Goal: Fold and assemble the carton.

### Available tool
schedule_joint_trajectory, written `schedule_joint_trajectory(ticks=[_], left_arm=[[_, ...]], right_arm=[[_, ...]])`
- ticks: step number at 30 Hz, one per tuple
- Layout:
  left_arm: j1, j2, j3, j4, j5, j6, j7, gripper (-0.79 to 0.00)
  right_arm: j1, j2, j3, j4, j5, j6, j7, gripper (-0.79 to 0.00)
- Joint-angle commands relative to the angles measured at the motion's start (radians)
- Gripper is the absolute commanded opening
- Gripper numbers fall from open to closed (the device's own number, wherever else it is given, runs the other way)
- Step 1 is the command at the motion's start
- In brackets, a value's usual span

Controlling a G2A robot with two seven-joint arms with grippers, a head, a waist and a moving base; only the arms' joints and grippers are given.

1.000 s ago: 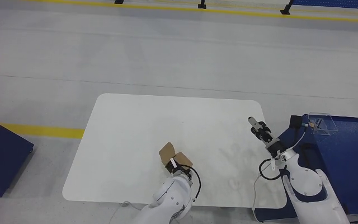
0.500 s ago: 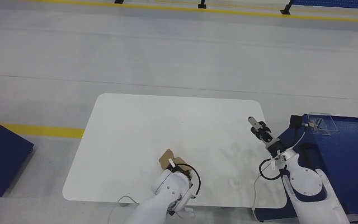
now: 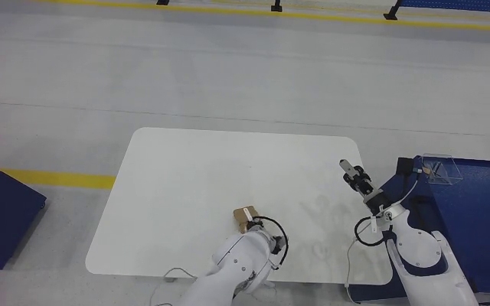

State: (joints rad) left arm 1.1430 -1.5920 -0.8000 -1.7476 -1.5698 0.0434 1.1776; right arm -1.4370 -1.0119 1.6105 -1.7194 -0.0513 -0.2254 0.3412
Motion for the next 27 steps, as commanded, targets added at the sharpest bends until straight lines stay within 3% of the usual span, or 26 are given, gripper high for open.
schedule_joint_trajectory(ticks=[1,6,7,9,12,18,27], left_arm=[[0.026,0.007,-0.007,-0.072,0.001,0.060,-0.010,0.000],[0.080,0.040,-0.052,-0.245,0.042,0.335,-0.168,0.000],[0.090,0.053,-0.070,-0.267,0.097,0.411,-0.249,0.000],[0.101,0.068,-0.089,-0.286,0.189,0.487,-0.370,0.000],[0.105,0.102,-0.114,-0.285,0.436,0.583,-0.654,0.000],[0.148,0.160,-0.153,-0.213,0.856,0.473,-1.112,0.000],[0.204,0.213,-0.257,-0.121,1.151,0.209,-1.444,0.000]], right_arm=[[0.000,0.000,0.000,0.000,0.000,0.000,0.000,0.000],[0.000,0.000,0.000,0.000,0.000,0.000,0.000,0.000],[0.000,0.000,0.000,0.000,0.000,0.000,0.000,0.000],[0.000,0.000,0.000,0.000,0.000,0.000,0.000,0.000],[0.000,0.000,0.000,0.000,0.000,0.000,0.000,0.000],[0.000,0.000,0.000,0.000,0.000,0.000,0.000,0.000],[0.000,0.000,0.000,0.000,0.000,0.000,0.000,0.000]])
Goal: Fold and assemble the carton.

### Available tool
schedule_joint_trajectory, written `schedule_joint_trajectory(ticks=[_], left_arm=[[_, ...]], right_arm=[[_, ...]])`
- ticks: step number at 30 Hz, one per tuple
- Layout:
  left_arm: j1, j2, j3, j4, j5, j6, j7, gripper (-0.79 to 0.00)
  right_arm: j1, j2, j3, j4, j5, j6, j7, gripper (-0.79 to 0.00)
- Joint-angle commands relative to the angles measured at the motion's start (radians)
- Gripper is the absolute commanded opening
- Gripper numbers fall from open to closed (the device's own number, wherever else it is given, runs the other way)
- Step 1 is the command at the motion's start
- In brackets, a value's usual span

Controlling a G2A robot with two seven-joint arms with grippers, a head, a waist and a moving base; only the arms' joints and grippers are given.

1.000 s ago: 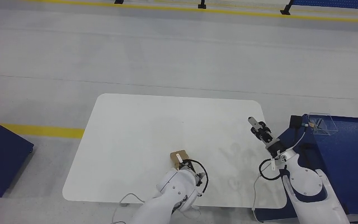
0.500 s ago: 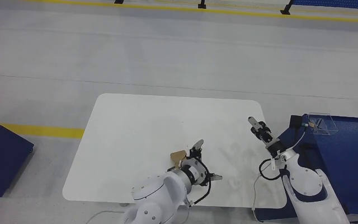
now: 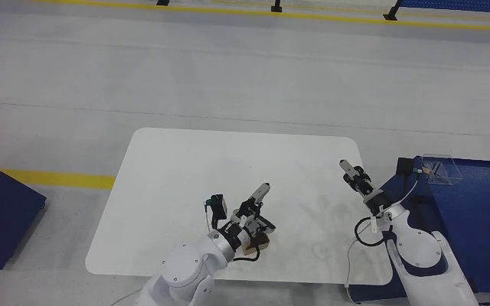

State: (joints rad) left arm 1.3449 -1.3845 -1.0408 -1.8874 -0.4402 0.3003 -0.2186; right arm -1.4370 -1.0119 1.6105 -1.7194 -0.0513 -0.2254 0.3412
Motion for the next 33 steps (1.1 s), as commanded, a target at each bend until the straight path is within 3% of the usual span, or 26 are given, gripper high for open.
schedule_joint_trajectory(ticks=[1,3,22,24,26,28,30,33], left_arm=[[0.003,0.008,-0.022,0.033,0.026,-0.064,-0.084,0.000],[0.002,0.013,-0.047,0.069,-0.002,-0.112,-0.158,0.000],[0.000,0.013,-0.046,0.061,0.003,-0.116,-0.165,0.000],[-0.007,0.021,-0.052,0.033,0.095,-0.110,-0.186,0.000],[0.003,0.040,-0.060,-0.040,0.388,-0.003,-0.128,0.000],[0.032,0.056,-0.064,-0.115,0.547,0.113,-0.141,0.000],[0.044,0.073,-0.070,-0.159,0.691,0.247,-0.219,0.000],[0.031,0.094,-0.047,-0.149,0.902,0.400,-0.325,0.000]], right_arm=[[0.000,0.000,0.000,0.000,0.000,0.000,0.000,0.000],[0.000,0.000,0.000,0.000,0.000,0.000,0.000,0.000],[0.000,0.000,0.000,0.000,0.000,0.000,0.000,0.000],[-0.002,0.000,-0.007,-0.005,-0.012,-0.002,0.006,0.000],[-0.002,-0.002,-0.035,-0.021,-0.113,0.015,-0.030,0.000],[-0.002,-0.007,-0.084,-0.039,-0.223,0.047,-0.080,0.000],[0.006,-0.012,-0.146,-0.047,-0.321,0.083,-0.074,0.000],[0.033,-0.016,-0.219,-0.045,-0.446,0.135,-0.014,0.000]])
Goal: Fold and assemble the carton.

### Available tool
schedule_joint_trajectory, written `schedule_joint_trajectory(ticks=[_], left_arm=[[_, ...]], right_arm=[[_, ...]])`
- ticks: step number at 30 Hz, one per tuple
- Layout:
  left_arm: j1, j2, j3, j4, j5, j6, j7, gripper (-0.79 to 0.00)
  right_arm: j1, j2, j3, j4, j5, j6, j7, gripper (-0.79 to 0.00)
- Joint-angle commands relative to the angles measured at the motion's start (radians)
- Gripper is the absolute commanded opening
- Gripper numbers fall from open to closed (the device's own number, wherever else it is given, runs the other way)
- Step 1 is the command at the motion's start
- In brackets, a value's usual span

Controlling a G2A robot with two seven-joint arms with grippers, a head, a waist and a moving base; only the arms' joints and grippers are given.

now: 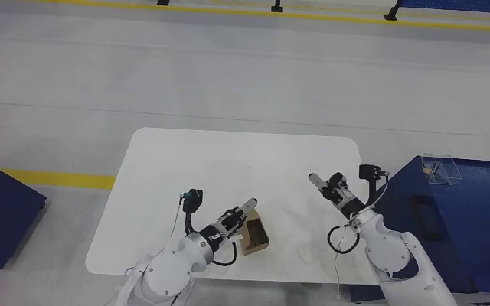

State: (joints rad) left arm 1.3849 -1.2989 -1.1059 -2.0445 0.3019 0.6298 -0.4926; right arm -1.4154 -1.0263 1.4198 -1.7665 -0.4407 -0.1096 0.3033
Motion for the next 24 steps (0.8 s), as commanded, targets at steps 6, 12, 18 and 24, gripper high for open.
schedule_joint_trajectory(ticks=[6,12,18,24], left_arm=[[-0.070,0.017,0.134,0.147,0.461,0.239,-0.115,0.000],[-0.109,0.004,0.198,0.210,0.469,0.235,-0.157,0.000],[-0.107,0.000,0.218,0.233,0.476,0.202,-0.158,0.000],[-0.110,-0.007,0.244,0.271,0.508,0.199,-0.148,0.000]], right_arm=[[0.057,-0.016,-0.182,0.037,-0.277,0.090,0.088,0.000],[0.080,-0.036,-0.297,0.076,-0.334,0.108,0.127,0.000],[0.102,-0.050,-0.352,0.113,-0.384,0.149,0.143,0.000],[0.121,-0.067,-0.397,0.141,-0.397,0.179,0.146,0.000]])
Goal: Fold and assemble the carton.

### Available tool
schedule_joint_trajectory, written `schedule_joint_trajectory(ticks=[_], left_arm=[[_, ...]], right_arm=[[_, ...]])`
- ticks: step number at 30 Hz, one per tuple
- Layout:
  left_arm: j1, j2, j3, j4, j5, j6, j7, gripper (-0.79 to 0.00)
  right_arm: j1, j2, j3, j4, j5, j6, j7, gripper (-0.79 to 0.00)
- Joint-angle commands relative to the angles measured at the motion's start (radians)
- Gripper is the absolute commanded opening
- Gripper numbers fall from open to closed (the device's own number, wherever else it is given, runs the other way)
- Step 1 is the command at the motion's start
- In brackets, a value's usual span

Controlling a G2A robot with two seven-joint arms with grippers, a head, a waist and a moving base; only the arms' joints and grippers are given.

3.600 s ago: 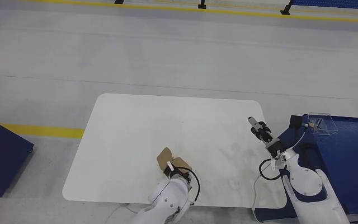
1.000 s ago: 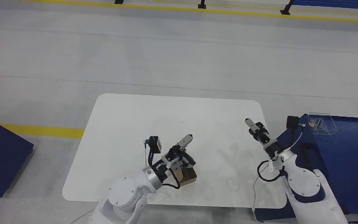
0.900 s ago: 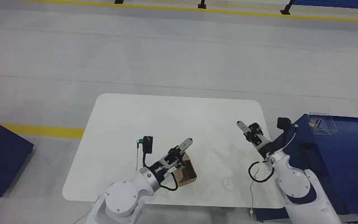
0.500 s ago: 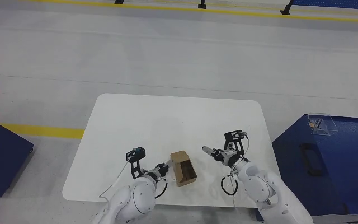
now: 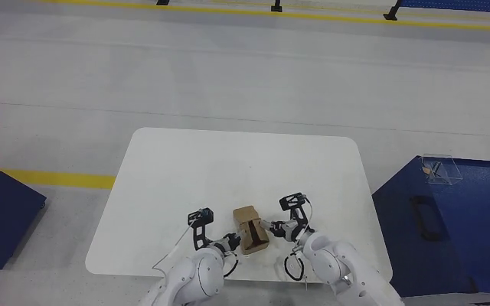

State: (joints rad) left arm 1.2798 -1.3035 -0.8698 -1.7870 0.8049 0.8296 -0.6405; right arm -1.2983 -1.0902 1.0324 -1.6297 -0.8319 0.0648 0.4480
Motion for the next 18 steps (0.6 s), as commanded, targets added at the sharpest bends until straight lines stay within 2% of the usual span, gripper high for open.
schedule_joint_trajectory(ticks=[1,9,18], left_arm=[[-0.012,-0.004,0.014,0.029,0.010,0.002,-0.003,0.000],[-0.062,-0.027,0.034,0.116,-0.012,0.015,0.012,0.000],[-0.017,-0.030,-0.017,0.035,-0.062,-0.022,0.056,0.000]], right_arm=[[0.007,-0.006,-0.018,0.008,-0.013,0.008,0.001,0.000],[0.027,-0.025,-0.056,0.039,-0.035,0.037,-0.010,0.000],[0.024,-0.031,-0.031,0.022,-0.033,0.040,-0.032,0.000]])
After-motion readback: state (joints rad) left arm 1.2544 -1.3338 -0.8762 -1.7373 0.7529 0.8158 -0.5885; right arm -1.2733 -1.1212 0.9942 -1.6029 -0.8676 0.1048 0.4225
